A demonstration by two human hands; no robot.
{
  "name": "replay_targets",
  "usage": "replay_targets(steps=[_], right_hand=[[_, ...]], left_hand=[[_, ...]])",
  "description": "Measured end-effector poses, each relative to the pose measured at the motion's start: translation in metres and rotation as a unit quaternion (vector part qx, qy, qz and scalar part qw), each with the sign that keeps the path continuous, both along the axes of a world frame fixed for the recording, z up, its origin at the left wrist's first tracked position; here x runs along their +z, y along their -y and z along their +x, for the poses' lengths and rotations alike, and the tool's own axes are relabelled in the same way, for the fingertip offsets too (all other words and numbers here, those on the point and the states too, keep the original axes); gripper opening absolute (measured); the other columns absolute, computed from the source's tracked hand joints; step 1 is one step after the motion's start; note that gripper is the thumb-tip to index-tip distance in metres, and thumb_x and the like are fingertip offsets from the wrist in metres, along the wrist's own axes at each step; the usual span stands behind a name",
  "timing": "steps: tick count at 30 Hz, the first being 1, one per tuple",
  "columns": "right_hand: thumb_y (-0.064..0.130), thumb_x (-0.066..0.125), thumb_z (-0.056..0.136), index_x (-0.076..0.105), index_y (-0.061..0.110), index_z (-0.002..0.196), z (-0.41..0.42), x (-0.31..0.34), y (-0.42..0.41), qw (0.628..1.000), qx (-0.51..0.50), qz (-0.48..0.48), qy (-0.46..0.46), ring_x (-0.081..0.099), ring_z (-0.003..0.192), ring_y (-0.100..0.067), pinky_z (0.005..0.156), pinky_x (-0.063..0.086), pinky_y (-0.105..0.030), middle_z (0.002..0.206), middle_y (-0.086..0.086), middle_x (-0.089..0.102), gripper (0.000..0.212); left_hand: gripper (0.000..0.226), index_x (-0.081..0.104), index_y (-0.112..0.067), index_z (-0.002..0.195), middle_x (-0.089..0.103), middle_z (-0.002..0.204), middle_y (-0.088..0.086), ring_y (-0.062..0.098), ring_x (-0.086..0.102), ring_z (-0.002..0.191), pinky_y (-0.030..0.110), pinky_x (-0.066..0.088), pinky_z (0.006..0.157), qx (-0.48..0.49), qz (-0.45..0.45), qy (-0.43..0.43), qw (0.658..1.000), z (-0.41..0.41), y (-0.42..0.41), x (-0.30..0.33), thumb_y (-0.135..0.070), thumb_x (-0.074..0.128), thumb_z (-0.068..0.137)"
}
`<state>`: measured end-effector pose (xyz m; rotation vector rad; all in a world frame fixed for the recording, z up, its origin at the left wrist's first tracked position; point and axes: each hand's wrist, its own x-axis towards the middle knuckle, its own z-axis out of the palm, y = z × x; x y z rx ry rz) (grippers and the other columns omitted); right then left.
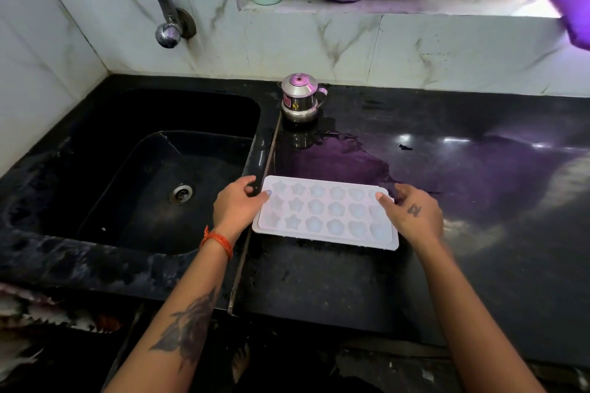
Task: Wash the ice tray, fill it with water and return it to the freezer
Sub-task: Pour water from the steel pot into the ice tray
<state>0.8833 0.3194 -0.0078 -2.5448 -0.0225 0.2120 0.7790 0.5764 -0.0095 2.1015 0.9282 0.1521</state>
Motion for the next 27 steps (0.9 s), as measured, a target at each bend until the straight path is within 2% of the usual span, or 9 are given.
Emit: replay_targets(steps=[3,11,20,27], right_hand=[[0.051,0.055,0.089,0.050,0.018,0.135,0.009,0.005,-0.009,1.000,0.003,0.003,0.023,0.053,0.119,-0.031,0.092,0.044,-0.039,0.131,-0.010,0.056,0.058],[0.056,0.051,0.089,0.045,0.017,0.139,0.035,0.018,-0.054,0.996,0.061,0.013,0.071,0.044,0.127,-0.030,0.097,0.041,-0.042,0.138,-0.010,0.049,0.064],[0.058,0.053,0.087,0.041,0.016,0.141,0.074,0.021,-0.107,0.992,0.103,0.025,0.071,0.040,0.130,-0.029,0.100,0.039,-0.041,0.142,-0.010,0.045,0.070],[0.060,0.054,0.084,0.032,0.016,0.146,0.114,0.019,-0.145,0.990,0.114,0.041,0.069,0.037,0.134,-0.030,0.103,0.036,-0.042,0.146,-0.012,0.039,0.079]], left_hand=[[0.057,0.049,-0.020,0.138,0.057,0.132,0.005,0.022,0.053,0.121,0.034,0.042,0.096,-0.004,0.020,0.015,1.000,0.008,0.001,0.008,-0.038,0.065,0.086],[0.063,0.043,-0.023,0.141,0.055,0.134,0.003,0.022,0.053,0.121,0.036,0.044,0.097,-0.029,0.037,0.045,0.998,0.049,-0.011,0.017,-0.042,0.065,0.085],[0.070,0.039,-0.023,0.143,0.052,0.136,0.007,0.024,0.055,0.119,0.042,0.047,0.099,-0.090,0.043,0.041,0.994,0.105,-0.029,0.012,-0.046,0.067,0.083],[0.076,0.035,-0.020,0.145,0.047,0.141,0.010,0.027,0.052,0.123,0.041,0.044,0.102,-0.114,0.036,0.030,0.992,0.147,-0.047,0.002,-0.045,0.068,0.082]])
